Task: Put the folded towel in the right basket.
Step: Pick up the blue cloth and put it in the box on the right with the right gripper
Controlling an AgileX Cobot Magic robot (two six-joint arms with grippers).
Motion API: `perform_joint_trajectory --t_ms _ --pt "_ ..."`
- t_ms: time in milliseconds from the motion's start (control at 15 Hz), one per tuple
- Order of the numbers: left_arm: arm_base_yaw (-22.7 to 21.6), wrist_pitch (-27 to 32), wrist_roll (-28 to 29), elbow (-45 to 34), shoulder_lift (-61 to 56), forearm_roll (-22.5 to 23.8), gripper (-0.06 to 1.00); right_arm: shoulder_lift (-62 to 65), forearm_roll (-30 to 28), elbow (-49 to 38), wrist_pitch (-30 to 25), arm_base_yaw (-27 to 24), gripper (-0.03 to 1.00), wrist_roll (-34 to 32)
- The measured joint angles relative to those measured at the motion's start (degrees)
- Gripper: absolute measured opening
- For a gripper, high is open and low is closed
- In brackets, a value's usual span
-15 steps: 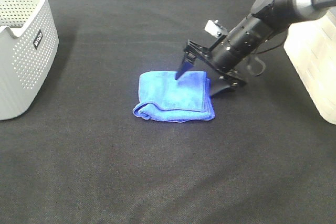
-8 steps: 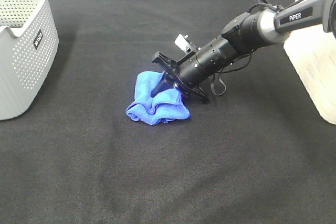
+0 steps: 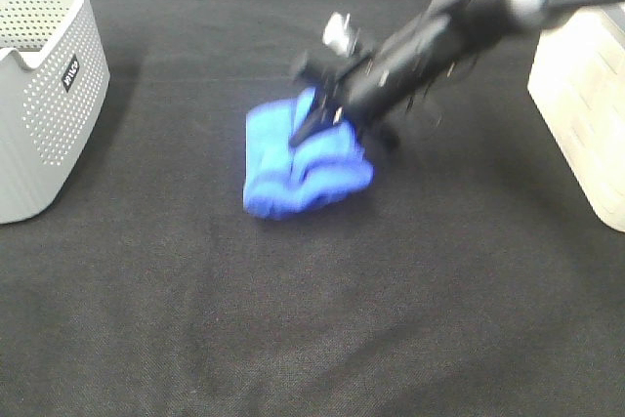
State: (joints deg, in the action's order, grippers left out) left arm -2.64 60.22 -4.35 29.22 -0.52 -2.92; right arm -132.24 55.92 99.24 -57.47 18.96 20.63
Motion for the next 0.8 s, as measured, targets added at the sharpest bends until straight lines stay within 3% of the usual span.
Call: perform_joint_trajectory --t_ms 267,333,533,667,800 --pt "0.0 0.0 0.0 0.0 0.0 0.0 0.99 6.1 -0.9 11.7 -10.6 -5.5 0.18 -1.7" --pt "0.0 0.0 0.0 0.0 0.0 0.0 0.99 6.1 -0.9 11.7 -10.6 -5.5 0.18 -1.7" --pt "0.0 0.0 0.0 0.0 0.0 0.0 0.99 10.3 -3.7 25.4 -11.7 -14.7 0.18 -7.2" --pt "0.0 0.0 0.0 0.0 0.0 0.0 0.99 13.4 -10.6 30.2 -11.7 -20.6 0.18 -10.8" --pt "0.0 0.0 0.0 0.0 0.0 0.0 0.99 17.1 -21.9 30.7 -12.0 -26.8 0.18 -13.3"
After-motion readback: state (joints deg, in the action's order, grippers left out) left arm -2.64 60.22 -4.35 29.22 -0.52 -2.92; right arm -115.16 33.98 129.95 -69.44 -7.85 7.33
